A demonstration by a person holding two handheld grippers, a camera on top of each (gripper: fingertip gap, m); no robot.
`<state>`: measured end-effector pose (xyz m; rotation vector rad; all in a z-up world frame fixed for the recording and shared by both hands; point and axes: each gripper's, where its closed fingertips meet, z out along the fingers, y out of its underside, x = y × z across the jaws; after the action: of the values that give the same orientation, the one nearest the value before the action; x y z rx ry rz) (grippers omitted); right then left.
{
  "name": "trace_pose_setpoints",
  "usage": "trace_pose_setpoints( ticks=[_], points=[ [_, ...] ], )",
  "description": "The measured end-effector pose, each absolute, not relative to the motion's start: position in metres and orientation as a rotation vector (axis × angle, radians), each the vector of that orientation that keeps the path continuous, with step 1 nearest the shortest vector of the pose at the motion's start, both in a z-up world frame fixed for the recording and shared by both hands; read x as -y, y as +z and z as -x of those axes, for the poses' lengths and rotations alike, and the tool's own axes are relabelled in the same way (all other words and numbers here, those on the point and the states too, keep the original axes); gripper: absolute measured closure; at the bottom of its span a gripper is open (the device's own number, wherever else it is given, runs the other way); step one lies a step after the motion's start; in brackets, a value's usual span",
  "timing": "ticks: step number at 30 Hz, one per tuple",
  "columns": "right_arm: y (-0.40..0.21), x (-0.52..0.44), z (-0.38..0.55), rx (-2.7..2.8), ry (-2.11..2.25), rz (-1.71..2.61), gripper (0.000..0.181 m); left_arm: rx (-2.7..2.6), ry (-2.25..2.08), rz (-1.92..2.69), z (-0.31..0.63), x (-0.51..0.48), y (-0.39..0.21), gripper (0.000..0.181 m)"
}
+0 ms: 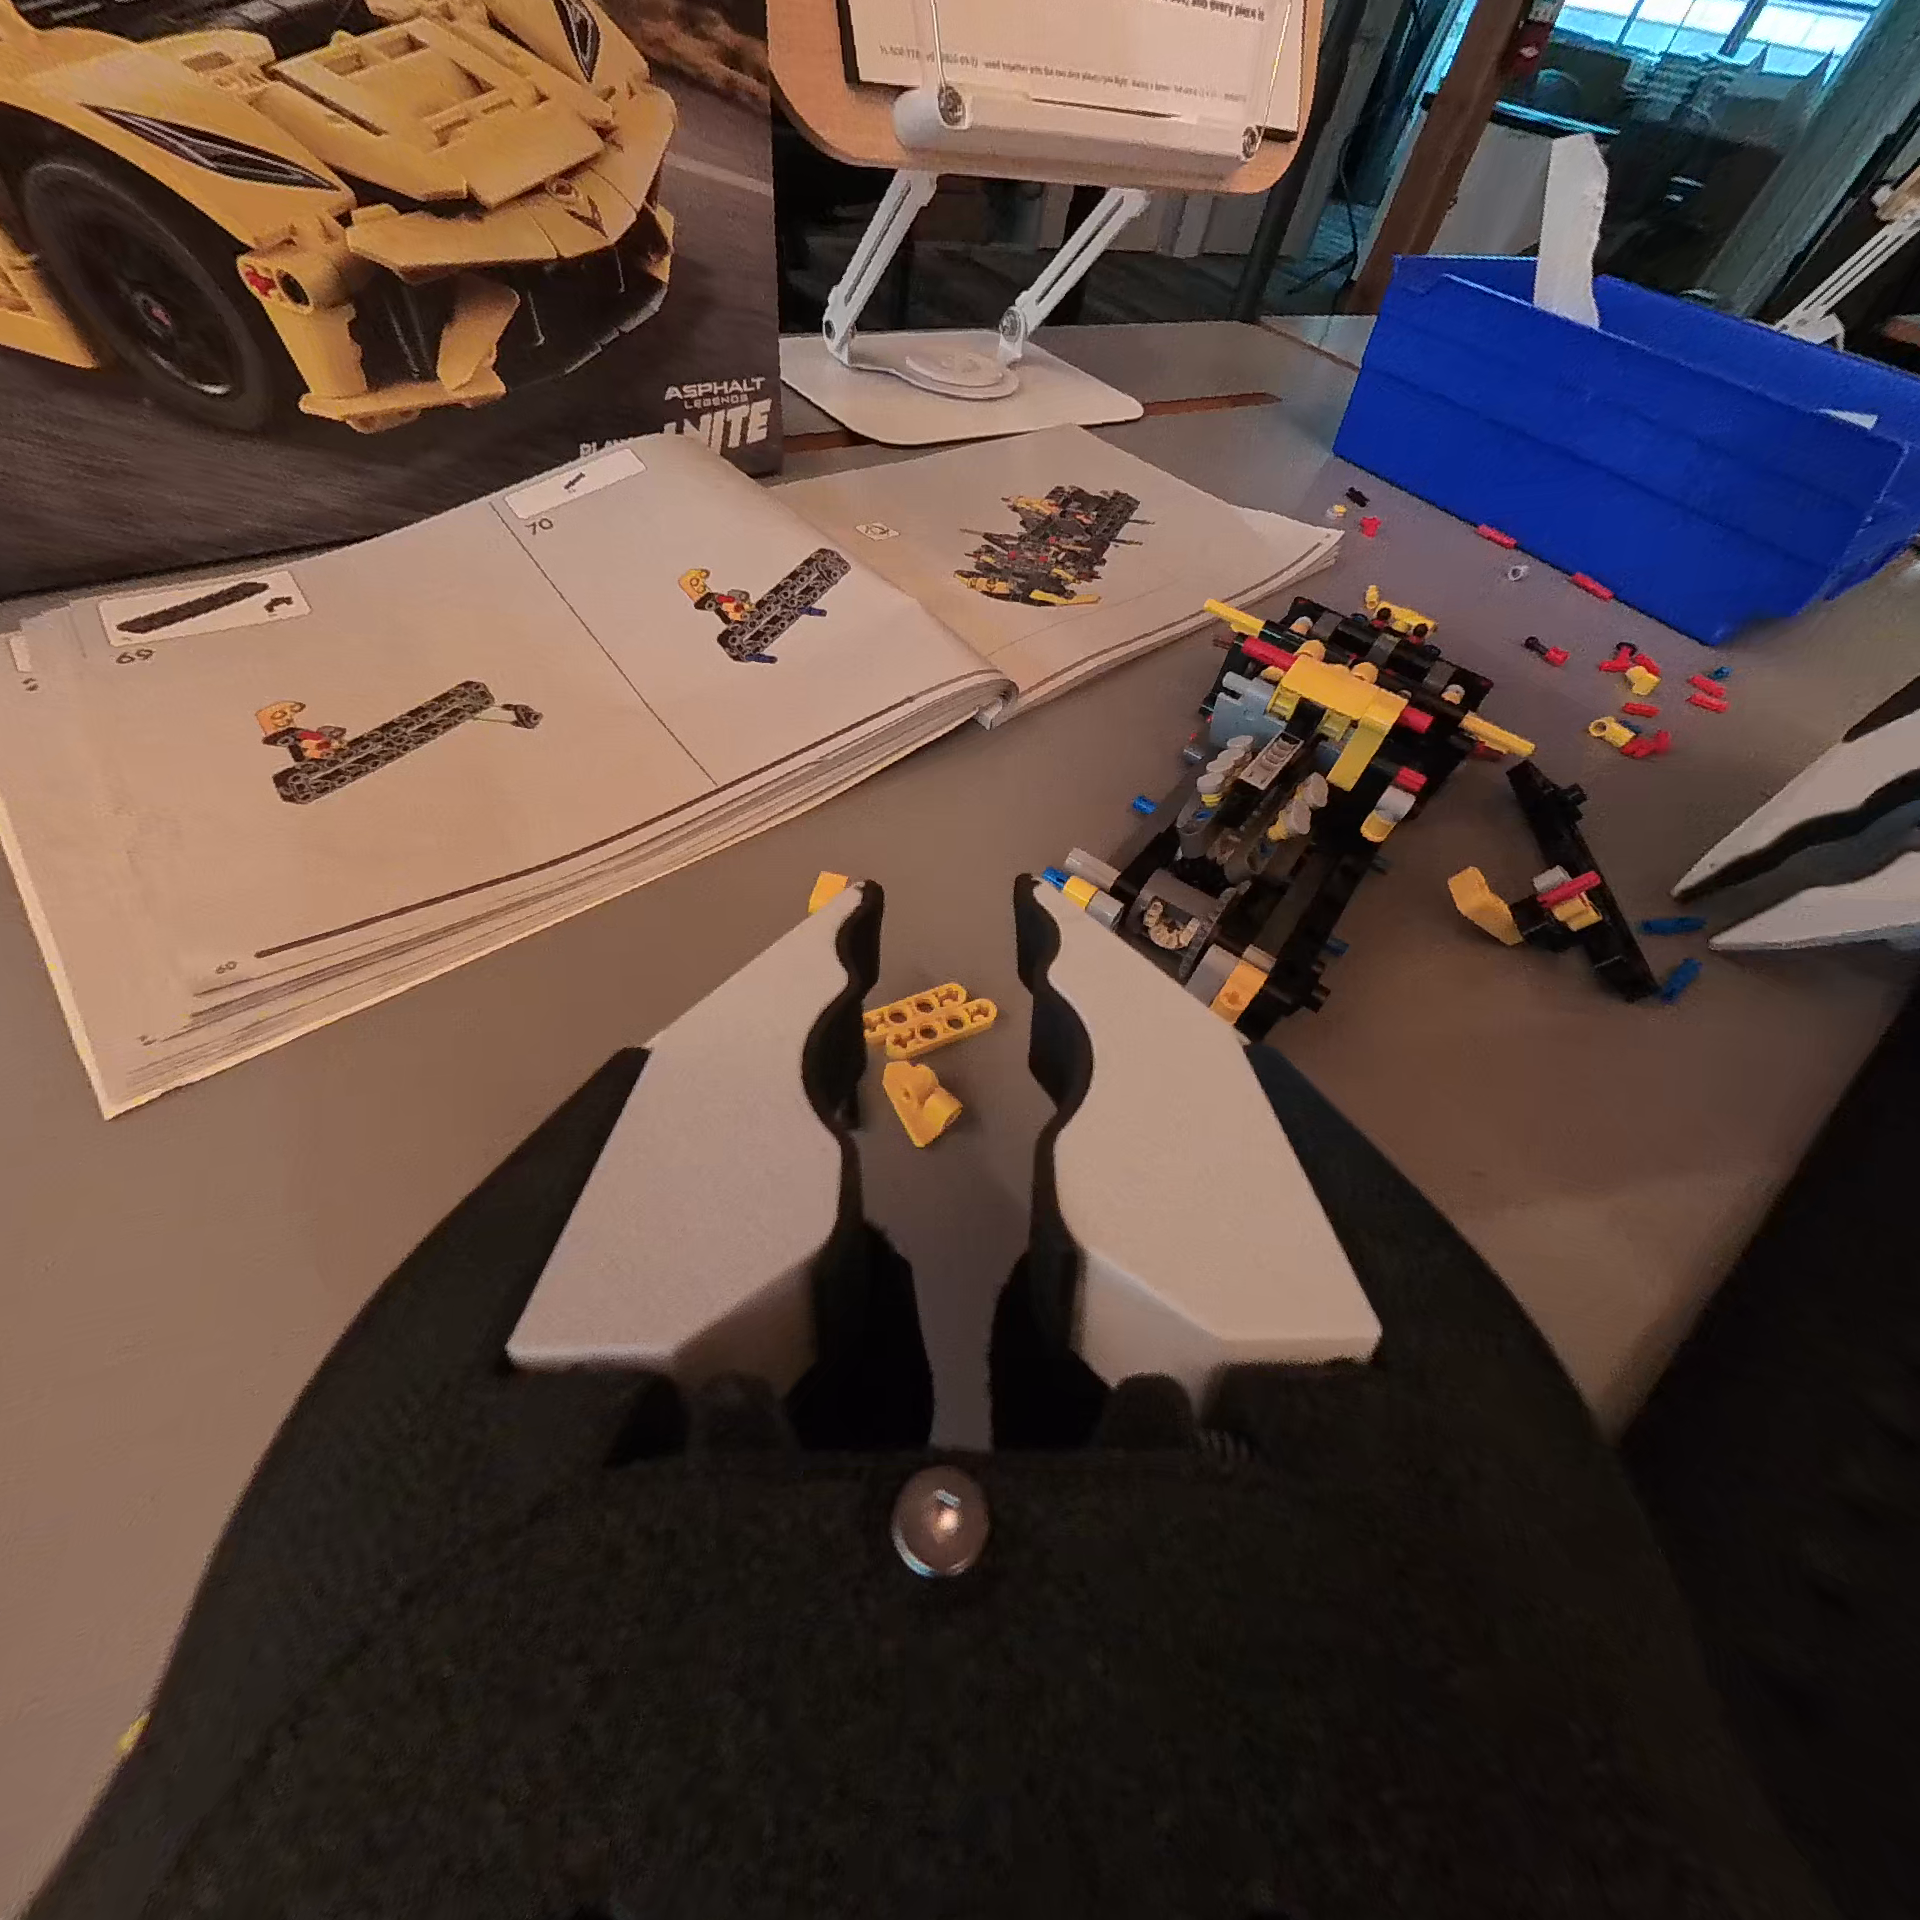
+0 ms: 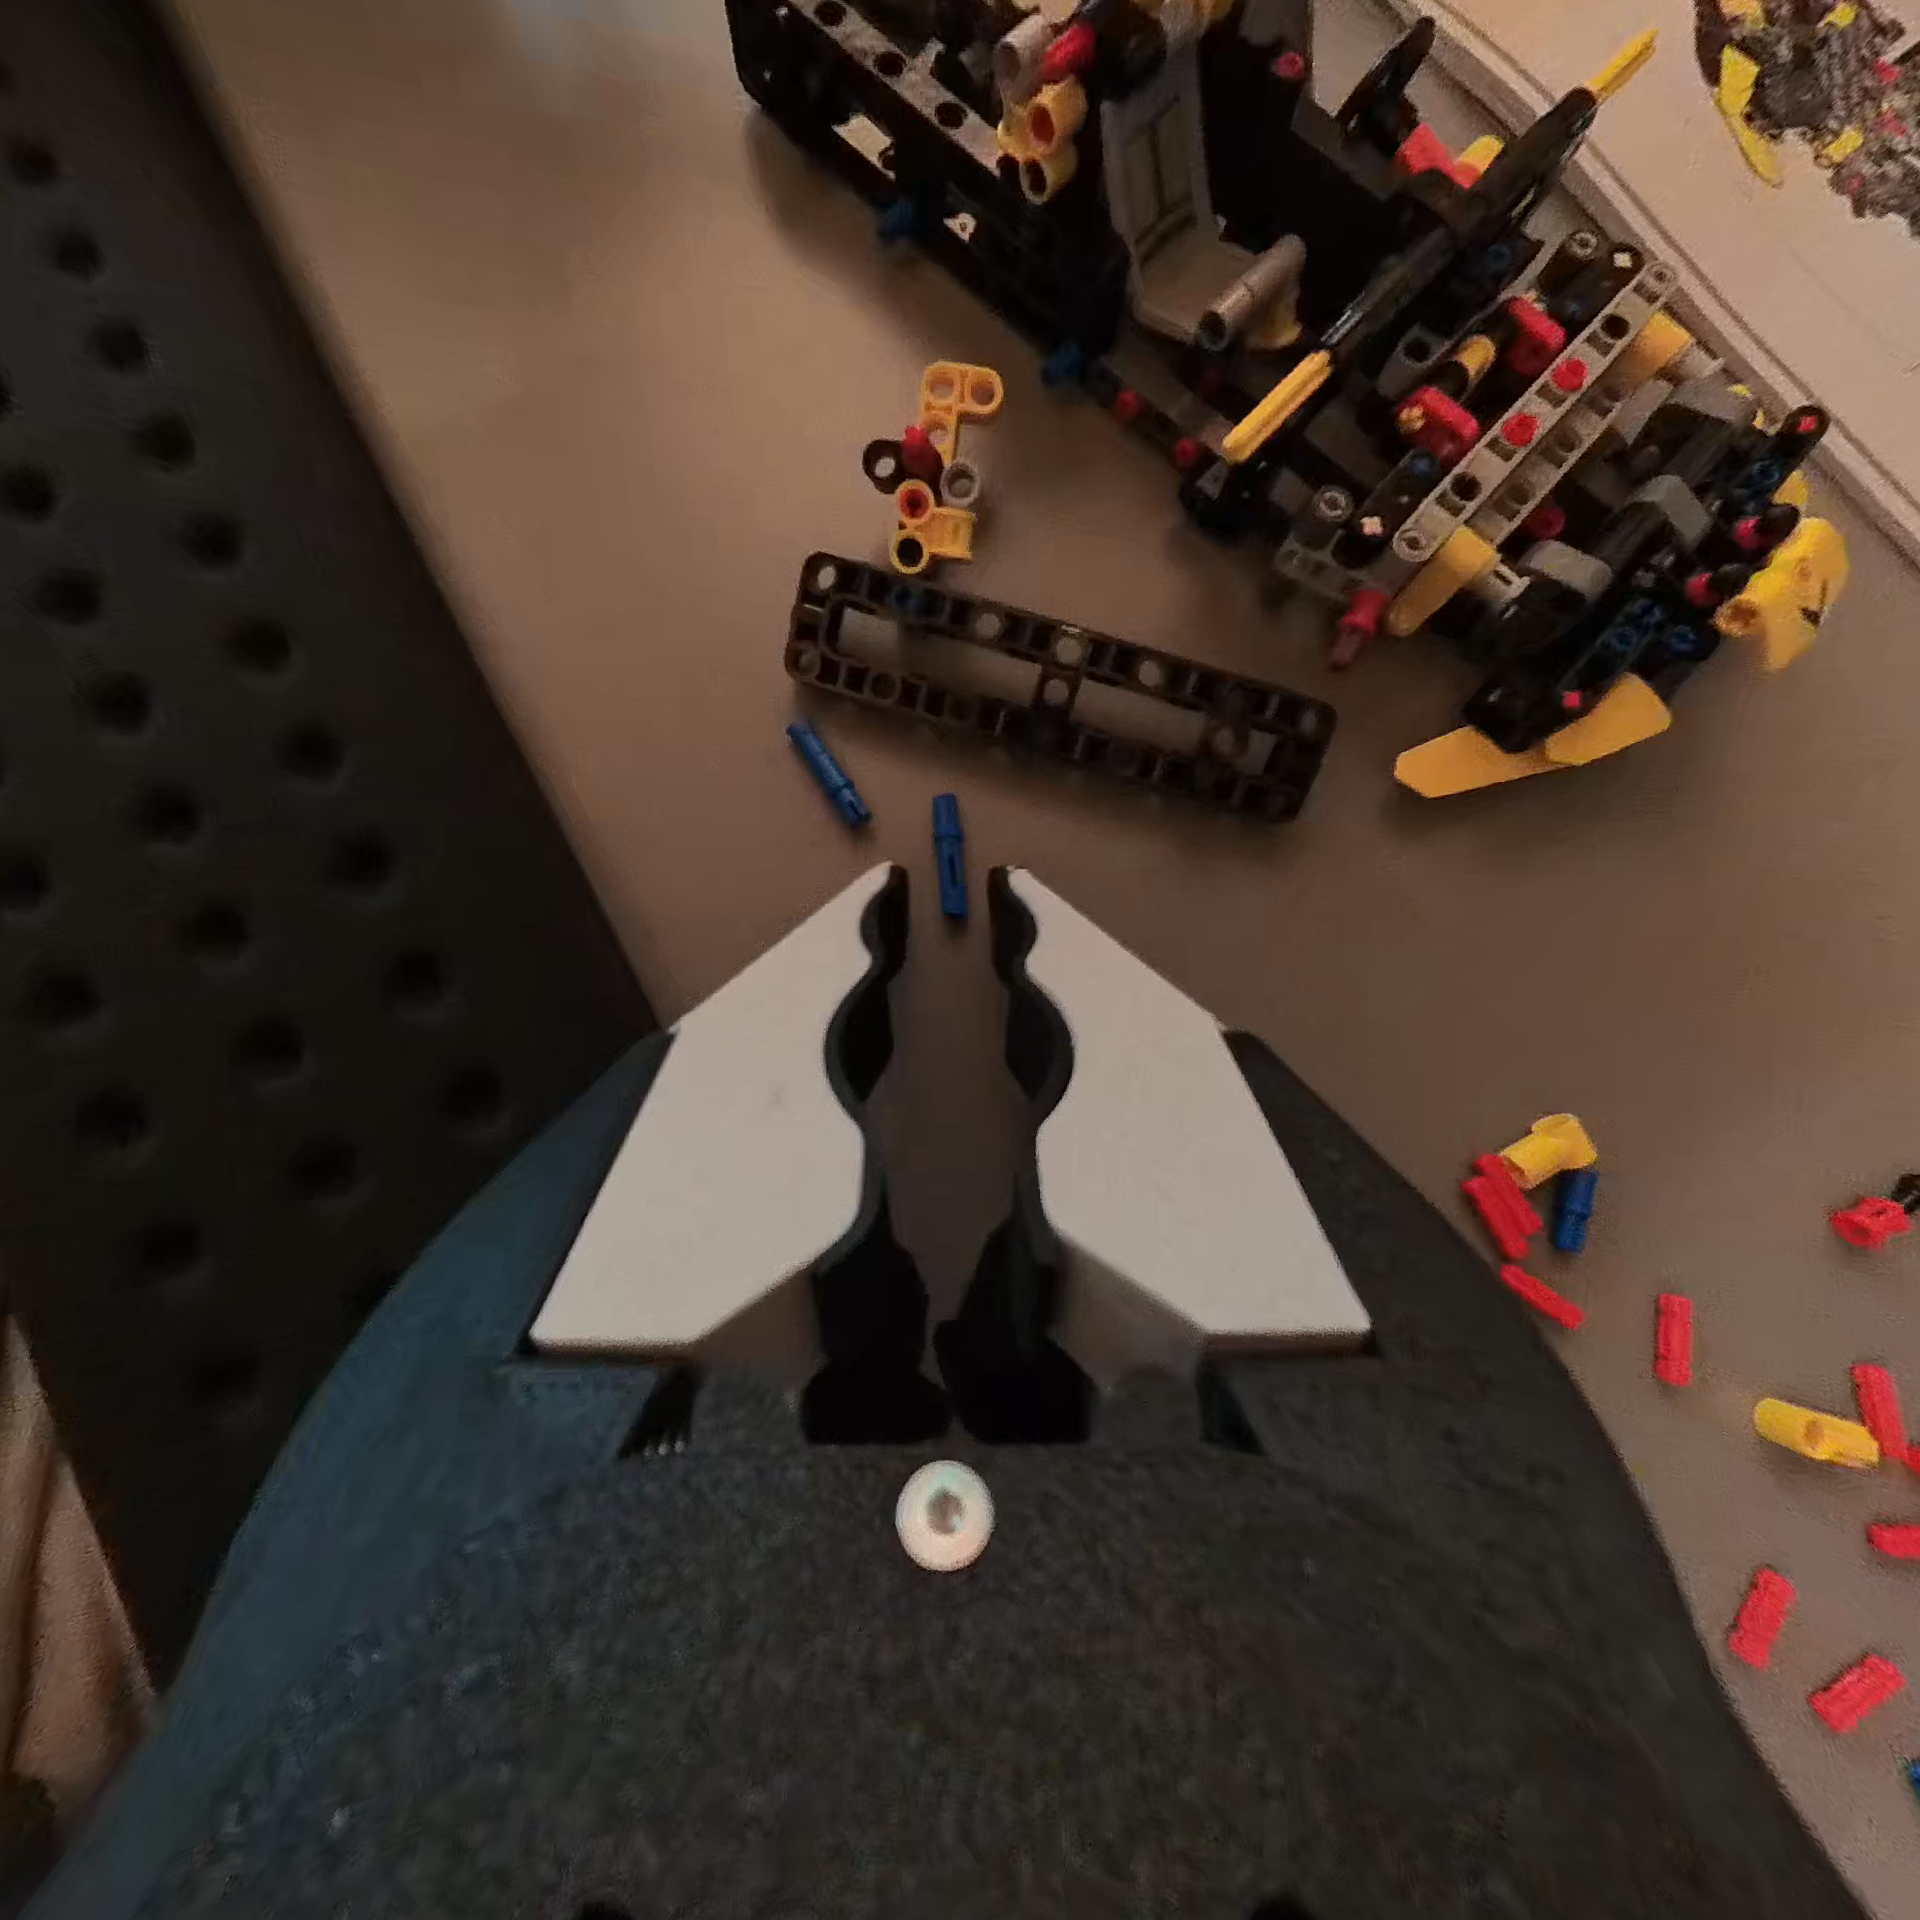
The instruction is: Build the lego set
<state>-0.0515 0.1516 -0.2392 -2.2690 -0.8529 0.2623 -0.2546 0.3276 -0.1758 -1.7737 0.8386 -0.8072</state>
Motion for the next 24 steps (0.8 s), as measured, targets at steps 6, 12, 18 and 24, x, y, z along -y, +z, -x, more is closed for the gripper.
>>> trace_pose_setpoints(
  ticks=[6,12,18,24],
  points=[
    [-0.2426,-0.1509,0.0499,0.831,0.292,2.298,0.169,-0.847,-0.805,1.77,0.2538,-0.3262,-0.1757,0.155],
    [-0.2427,-0.1516,0.0506,0.819,0.321,2.303,0.171,-0.857,-0.796,1.769,0.2533,-0.3258,-0.1766,0.155],
    [-0.2428,-0.1519,0.0502,0.811,0.325,2.305,0.172,-0.868,-0.792,1.77,0.2523,-0.3247,-0.1779,0.155],
    [-0.2425,-0.1525,0.0488,0.781,0.348,2.319,0.177,-0.881,-0.801,1.752,0.2496,-0.3214,-0.175,0.156]
  ],
)
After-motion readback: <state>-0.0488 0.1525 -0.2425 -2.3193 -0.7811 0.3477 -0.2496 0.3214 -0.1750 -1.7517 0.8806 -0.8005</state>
